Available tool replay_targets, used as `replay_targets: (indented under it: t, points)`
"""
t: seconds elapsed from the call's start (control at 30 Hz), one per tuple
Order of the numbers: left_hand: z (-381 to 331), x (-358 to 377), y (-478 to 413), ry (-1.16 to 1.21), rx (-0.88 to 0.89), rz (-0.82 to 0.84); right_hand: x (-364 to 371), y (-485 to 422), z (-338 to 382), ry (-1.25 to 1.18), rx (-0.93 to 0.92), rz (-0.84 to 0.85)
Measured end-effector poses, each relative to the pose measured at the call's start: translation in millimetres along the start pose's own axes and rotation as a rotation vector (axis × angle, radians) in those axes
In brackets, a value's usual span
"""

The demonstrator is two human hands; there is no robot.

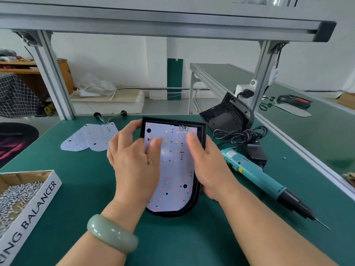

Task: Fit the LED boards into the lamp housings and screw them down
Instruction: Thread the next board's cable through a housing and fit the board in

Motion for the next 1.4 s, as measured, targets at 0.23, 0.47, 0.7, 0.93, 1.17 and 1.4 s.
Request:
replay_targets:
  t: [0.23,0.47,0.7,0.93,1.17,1.4]
  points:
    - [-7,1,0,0.263,0.049,-0.038,-4,-1,-1,-0.084,-0.008,-0.114]
    - [8,-5,-11,0.652,-0.198,0.208,-5,1,0,-0.021,-0.085,-0.034]
    - [5,-2,-13,0.696,-0.235,0.153,-3,4,7,-0.239,-0.077,-0.031]
    - [-1,-6,-14,0.692,-0.246,0.134,-2,7,13,-0.281,-0.122,-0.047]
    - [-2,-3,-13,0.706,-0.224,0.135,-4,6,12,-0.146,-0.16,-0.122]
    - [5,-3,-3,0.516,-0.25,0.468,-25,-5,10,-0.362,-0.035,-0.201]
Point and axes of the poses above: each hand's wrist, its own y-axis away from the middle knuckle, its own x-axis out of the palm, z = x × y, the point moved 2 cm from there along -y, towards the middle knuckle, and after that the axes turned 6 degrees about y, right-handed, at the moved point
